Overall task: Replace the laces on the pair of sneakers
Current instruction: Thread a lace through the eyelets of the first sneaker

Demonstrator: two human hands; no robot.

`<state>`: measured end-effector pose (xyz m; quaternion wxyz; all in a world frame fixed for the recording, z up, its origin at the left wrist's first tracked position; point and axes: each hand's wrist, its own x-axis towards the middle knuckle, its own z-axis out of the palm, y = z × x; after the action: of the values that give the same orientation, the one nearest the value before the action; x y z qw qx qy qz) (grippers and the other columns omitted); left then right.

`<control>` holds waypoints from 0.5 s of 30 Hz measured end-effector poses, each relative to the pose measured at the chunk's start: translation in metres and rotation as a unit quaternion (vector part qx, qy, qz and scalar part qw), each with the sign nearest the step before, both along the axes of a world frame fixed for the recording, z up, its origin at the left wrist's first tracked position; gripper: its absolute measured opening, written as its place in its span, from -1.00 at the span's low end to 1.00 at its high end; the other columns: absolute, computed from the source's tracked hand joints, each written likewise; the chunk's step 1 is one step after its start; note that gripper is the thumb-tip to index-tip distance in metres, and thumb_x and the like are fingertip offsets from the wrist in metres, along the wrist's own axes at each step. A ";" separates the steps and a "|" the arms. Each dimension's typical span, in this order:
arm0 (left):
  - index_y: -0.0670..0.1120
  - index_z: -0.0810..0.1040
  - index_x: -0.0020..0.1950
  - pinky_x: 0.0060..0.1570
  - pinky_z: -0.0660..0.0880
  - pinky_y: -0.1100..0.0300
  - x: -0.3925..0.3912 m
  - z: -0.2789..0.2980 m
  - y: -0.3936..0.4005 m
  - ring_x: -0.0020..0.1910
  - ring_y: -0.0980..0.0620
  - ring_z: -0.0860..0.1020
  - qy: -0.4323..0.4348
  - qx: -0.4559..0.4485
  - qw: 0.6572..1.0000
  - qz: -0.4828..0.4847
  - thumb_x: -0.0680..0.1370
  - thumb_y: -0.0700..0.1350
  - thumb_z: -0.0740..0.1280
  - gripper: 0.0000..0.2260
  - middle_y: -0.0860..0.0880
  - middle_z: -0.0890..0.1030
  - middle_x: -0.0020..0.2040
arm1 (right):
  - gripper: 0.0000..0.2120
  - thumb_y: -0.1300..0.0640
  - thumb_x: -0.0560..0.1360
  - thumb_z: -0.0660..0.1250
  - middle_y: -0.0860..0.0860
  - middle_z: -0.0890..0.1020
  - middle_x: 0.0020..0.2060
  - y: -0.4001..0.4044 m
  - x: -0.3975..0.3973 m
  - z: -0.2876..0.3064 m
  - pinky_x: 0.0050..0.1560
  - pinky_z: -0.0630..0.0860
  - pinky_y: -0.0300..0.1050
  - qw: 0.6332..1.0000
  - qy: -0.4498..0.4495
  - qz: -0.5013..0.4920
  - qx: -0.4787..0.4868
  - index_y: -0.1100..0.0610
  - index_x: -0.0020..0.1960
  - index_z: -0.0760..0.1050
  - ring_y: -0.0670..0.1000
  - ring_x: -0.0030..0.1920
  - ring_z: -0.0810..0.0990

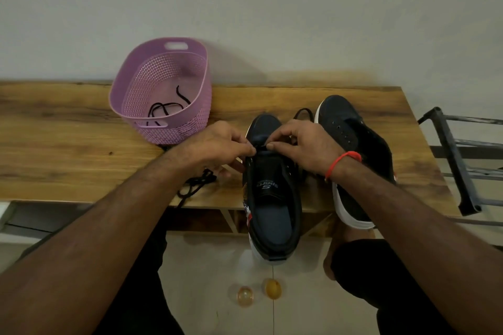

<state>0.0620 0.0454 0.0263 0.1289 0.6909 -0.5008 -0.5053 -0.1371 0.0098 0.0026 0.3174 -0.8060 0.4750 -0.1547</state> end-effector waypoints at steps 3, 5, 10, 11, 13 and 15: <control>-0.07 0.66 0.06 -0.41 0.56 0.23 0.005 -0.001 -0.002 -0.20 0.11 0.72 0.025 0.022 0.999 0.017 0.60 -0.11 0.41 -0.92 -0.02 0.73 -0.05 | -0.89 0.02 0.52 0.43 -0.11 0.54 -0.04 0.002 0.005 -0.004 0.05 0.45 -0.17 1.000 0.013 0.004 -0.014 -0.02 0.02 0.67 -0.09 0.02 0.50; -0.06 0.67 0.04 -0.41 0.56 0.24 0.007 -0.001 -0.002 -0.21 0.13 0.72 0.033 0.024 0.999 0.021 0.60 -0.11 0.42 -0.93 0.02 0.74 -0.11 | -0.88 0.01 0.52 0.42 -0.10 0.53 -0.02 0.004 0.007 -0.006 0.09 0.49 -0.12 0.999 0.022 0.016 -0.019 -0.01 0.03 0.66 -0.08 0.04 0.49; -0.03 0.67 0.05 -0.38 0.55 0.26 0.009 0.000 -0.001 -0.18 0.14 0.72 0.041 0.025 0.999 0.018 0.60 -0.11 0.42 -0.93 0.08 0.75 -0.14 | -0.83 -0.02 0.54 0.38 -0.02 0.55 0.04 0.008 0.011 -0.008 0.18 0.51 0.06 0.997 0.054 0.028 -0.040 0.00 0.07 0.65 0.01 0.12 0.49; -0.03 0.67 0.05 -0.39 0.54 0.26 0.009 0.000 0.000 -0.17 0.13 0.72 0.039 0.023 0.999 0.016 0.60 -0.10 0.42 -0.93 0.08 0.75 -0.14 | -0.82 -0.03 0.55 0.38 -0.01 0.55 0.05 0.009 0.012 -0.009 0.19 0.50 0.07 0.997 0.060 0.027 -0.041 0.00 0.08 0.65 0.02 0.13 0.48; -0.02 0.67 0.05 -0.40 0.53 0.27 0.009 0.000 0.000 -0.17 0.13 0.72 0.035 0.018 0.999 0.014 0.59 -0.10 0.42 -0.94 0.09 0.74 -0.15 | -0.81 -0.05 0.56 0.36 -0.02 0.54 0.05 0.010 0.012 -0.009 0.19 0.49 0.07 0.996 0.072 0.025 -0.043 0.00 0.09 0.64 0.02 0.14 0.47; -0.02 0.67 0.05 -0.41 0.54 0.28 0.009 0.000 0.000 -0.18 0.14 0.72 0.033 0.014 0.999 0.013 0.59 -0.10 0.42 -0.94 0.11 0.74 -0.16 | -0.81 -0.06 0.56 0.35 -0.02 0.54 0.05 0.011 0.013 -0.009 0.19 0.50 0.07 0.995 0.079 0.022 -0.048 0.00 0.09 0.63 0.02 0.14 0.47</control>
<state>0.0710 0.0451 0.0258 0.1421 0.6821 -0.4800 -0.5331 -0.1240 0.0204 -0.0064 0.2431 -0.8405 0.4725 -0.1058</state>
